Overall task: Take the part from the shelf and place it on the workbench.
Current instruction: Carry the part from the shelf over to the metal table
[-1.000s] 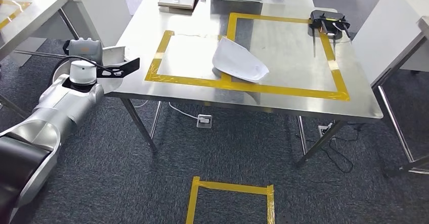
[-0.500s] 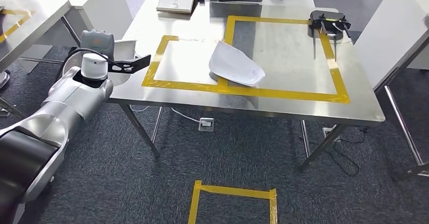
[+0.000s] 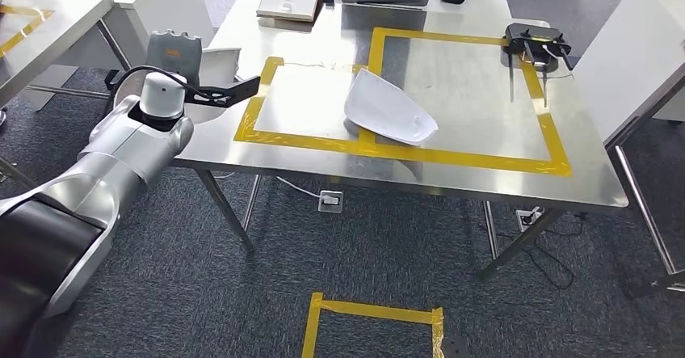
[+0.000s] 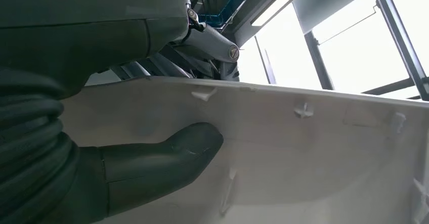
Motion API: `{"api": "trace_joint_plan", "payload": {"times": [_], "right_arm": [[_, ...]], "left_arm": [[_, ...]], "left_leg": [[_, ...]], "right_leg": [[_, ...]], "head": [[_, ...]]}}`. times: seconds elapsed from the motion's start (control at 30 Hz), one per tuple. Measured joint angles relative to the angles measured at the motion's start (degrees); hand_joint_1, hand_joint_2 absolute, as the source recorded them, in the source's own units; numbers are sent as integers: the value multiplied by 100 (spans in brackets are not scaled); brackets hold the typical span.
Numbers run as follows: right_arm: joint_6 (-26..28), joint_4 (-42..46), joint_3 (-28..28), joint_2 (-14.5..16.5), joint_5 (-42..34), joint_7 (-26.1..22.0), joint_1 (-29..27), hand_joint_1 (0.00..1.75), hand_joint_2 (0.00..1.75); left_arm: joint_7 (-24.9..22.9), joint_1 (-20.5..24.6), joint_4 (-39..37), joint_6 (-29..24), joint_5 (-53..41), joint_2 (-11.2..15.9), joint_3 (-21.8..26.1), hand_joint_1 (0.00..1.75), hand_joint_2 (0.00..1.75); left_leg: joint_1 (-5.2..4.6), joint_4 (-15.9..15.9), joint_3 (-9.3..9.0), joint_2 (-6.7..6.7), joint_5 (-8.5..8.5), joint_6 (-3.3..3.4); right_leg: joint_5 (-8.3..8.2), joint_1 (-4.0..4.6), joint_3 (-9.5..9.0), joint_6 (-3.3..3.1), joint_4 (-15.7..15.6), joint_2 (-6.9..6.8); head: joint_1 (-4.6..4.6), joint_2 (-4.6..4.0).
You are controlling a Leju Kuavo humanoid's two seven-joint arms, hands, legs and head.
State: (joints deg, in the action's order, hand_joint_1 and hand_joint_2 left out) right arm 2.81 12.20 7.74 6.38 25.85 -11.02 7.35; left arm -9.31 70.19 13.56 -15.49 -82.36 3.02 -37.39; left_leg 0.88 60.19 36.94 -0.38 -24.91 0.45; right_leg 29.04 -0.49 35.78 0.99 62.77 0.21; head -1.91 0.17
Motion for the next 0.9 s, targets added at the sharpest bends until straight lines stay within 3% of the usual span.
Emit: {"api": "trace_joint_plan", "payload": {"times": [0.1, 0.13, 0.17, 0.23, 0.3, 0.33, 0.43, 0.5, 0.6, 0.63, 0.67, 0.7, 0.77, 0.8, 0.83, 0.9], "right_arm": [[-1, 0, 0, 0, 7, 13, 0, 0, 175], [-1, 0, 0, 0, 14, 20, -3, 0, 175], [-2, 0, 0, 0, 22, 26, -5, 0, 175], [-6, 0, 0, 0, 40, 31, -6, 0, 175], [-12, 0, 0, 0, 51, 30, -2, 0, 175], [-14, 0, 0, 0, 54, 28, -1, 0, 175], [-17, 0, 0, 1, 57, 22, -9, 0, 175], [-16, 0, 0, 2, 58, 20, -9, 0, 175], [-18, 0, -1, 2, 68, 18, -3, 0, 175], [-21, 0, -1, 3, 78, 21, -6, 0, 175], [-26, 0, 0, 4, 90, 27, -9, 0, 175], [-32, 0, 0, 7, 101, 35, -10, 0, 175], [-41, 0, 0, 13, 111, 52, -2, 0, 175], [-44, 0, 0, 15, 114, 58, 6, 0, 175], [-46, 0, 0, 15, 119, 64, 13, 0, 175], [-50, 0, 0, 17, 131, 74, 24, 0, 175]], "left_arm": [[119, -1, -2, -95, 41, -130, 0, 175, 175], [166, -15, -4, -128, 53, -169, -1, 175, 175], [202, -27, -4, -155, 63, -202, -1, 175, 175], [257, -34, -2, -208, 82, -261, -1, 175, 175], [282, -27, -1, -251, 89, -303, 0, 175, 175], [287, -25, -1, -264, 92, -316, 1, 175, 175], [298, -30, 2, -276, 101, -332, 1, 175, 175], [304, -23, 7, -280, 103, -335, 1, 175, 175], [346, -44, 1, -296, 112, -333, 1, 175, 175], [381, -67, -3, -313, 120, -331, 2, 175, 175], [425, -89, -7, -340, 129, -330, 3, 175, 175], [474, -102, -6, -371, 137, -332, 5, 175, 175], [559, -109, 2, -432, 145, -335, 10, 175, 175], [597, -108, 8, -456, 148, -342, 11, 175, 175], [636, -113, 13, -479, 150, -352, 13, 175, 175], [707, -139, 20, -510, 151, -372, 15, 175, 175]], "left_leg": [[-3, -4, -39, -7, -41, 63], [-6, -3, -55, -10, -57, 71], [-8, -2, -76, -14, -74, 70], [-9, -1, -135, -18, -118, 51], [-26, -2, -180, -20, -164, 7], [-33, -8, -193, -21, -179, -24], [-33, -40, -217, -18, -204, -126], [-32, 177, -120, -6, -328, -180], [-27, 1190, 422, 4, -717, -225], [-26, 1441, 587, 5, -752, -234], [-25, 1497, 664, 6, -681, -237], [-22, 1332, 630, 8, -505, -235], [-22, 606, 329, 13, -79, -219], [-27, 282, 176, 10, 38, -201], [-36, 85, 79, 7, 80, -177], [-59, 1, 34, -5, 40, -111]], "right_leg": [[371, -8, 585, 47, 1037, 0], [374, -8, 738, 48, 1241, 0], [269, -8, 794, 41, 1239, 0], [-184, -7, 580, 5, 617, -2], [-465, 15, 257, -46, -91, -4], [-496, 28, 166, -67, -276, -3], [-463, 29, 98, -128, -378, 1], [-460, -1, 30, -197, -429, -2], [-411, -8, -49, -274, -446, -2], [-390, -8, -68, -280, -441, 1], [-367, -8, -87, -277, -432, 4], [-339, -8, -109, -267, -417, 8], [-263, -6, -151, -226, -369, 14], [-225, 2, -157, -196, -338, 17], [-201, 9, -157, -165, -320, 19], [-184, 17, -152, -105, -322, 20]], "head": [[6, 0], [7, 0], [8, 0], [8, 0], [9, 0], [9, 0], [10, 0], [1, 0], [-8, 0], [-9, 0], [-10, 0], [-10, 0], [-9, 0], [-9, 0], [-4, 0], [5, 0]]}}
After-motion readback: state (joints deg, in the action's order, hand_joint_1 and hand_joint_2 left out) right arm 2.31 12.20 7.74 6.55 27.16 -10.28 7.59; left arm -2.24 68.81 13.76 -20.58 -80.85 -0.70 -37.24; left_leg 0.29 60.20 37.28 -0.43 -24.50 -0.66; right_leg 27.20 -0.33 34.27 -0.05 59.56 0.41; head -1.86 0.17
